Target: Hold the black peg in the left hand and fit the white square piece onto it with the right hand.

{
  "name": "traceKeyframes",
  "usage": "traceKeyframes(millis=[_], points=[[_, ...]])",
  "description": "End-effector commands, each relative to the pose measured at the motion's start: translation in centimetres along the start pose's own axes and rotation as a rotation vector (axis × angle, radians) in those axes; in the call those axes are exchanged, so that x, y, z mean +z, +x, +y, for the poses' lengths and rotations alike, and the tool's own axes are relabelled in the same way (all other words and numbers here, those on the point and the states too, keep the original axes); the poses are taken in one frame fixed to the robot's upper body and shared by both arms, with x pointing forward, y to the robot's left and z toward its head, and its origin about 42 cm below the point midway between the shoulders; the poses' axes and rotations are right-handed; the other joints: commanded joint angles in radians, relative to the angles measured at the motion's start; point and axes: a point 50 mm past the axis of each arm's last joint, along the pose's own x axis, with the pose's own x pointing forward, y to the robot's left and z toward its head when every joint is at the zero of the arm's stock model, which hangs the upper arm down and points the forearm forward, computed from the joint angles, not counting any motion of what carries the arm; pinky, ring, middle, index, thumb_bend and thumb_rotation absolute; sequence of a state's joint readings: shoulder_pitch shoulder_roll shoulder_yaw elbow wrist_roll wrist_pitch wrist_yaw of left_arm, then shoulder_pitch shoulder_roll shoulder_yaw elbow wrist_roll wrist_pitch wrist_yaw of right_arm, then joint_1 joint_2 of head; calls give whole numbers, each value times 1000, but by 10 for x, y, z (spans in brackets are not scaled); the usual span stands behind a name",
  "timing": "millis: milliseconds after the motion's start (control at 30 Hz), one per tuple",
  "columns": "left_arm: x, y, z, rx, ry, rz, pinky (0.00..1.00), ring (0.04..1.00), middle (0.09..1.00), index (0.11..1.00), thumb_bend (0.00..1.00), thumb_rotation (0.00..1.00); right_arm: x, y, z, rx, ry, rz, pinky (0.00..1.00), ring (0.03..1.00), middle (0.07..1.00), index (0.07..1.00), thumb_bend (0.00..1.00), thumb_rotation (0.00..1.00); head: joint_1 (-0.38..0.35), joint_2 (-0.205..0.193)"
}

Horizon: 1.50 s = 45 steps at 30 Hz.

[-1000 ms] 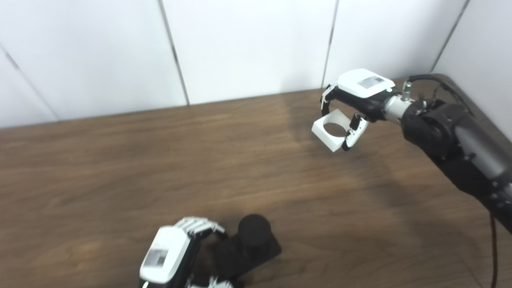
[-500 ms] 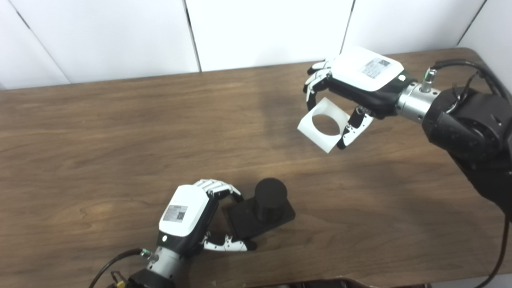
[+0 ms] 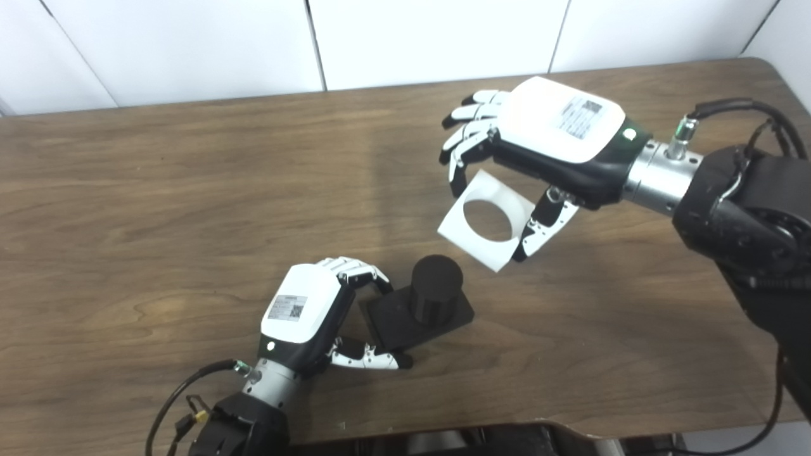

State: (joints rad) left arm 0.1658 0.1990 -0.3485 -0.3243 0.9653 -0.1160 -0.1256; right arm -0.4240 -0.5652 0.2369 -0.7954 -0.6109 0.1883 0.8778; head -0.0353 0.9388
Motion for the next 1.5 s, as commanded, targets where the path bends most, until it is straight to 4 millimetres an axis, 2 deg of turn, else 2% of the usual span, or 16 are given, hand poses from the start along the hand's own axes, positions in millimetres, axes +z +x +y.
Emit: traceKeyframes(millis=[0, 400, 900, 1467], points=[[4, 4, 5, 8, 13, -7, 717, 734, 674, 489, 515, 47, 6, -1, -13, -49, -35, -29, 923, 875, 756, 482, 523, 130, 1, 3], [8, 7, 6, 6, 14, -5, 720, 734, 676, 489, 515, 47, 18, 8, 1, -6, -18, -74, 909, 880, 757, 483, 524, 133, 35, 14], [13, 11, 4, 8, 15, -6, 733, 731, 673, 489, 516, 48, 15, 12, 18, 37, -3, -95, 903, 887, 765, 484, 523, 130, 54, 15], [16, 12, 5, 0, 18, -2, 740, 738, 677, 489, 515, 49, 11, 19, 29, 51, -2, -87, 933, 900, 773, 484, 523, 131, 57, 15]])
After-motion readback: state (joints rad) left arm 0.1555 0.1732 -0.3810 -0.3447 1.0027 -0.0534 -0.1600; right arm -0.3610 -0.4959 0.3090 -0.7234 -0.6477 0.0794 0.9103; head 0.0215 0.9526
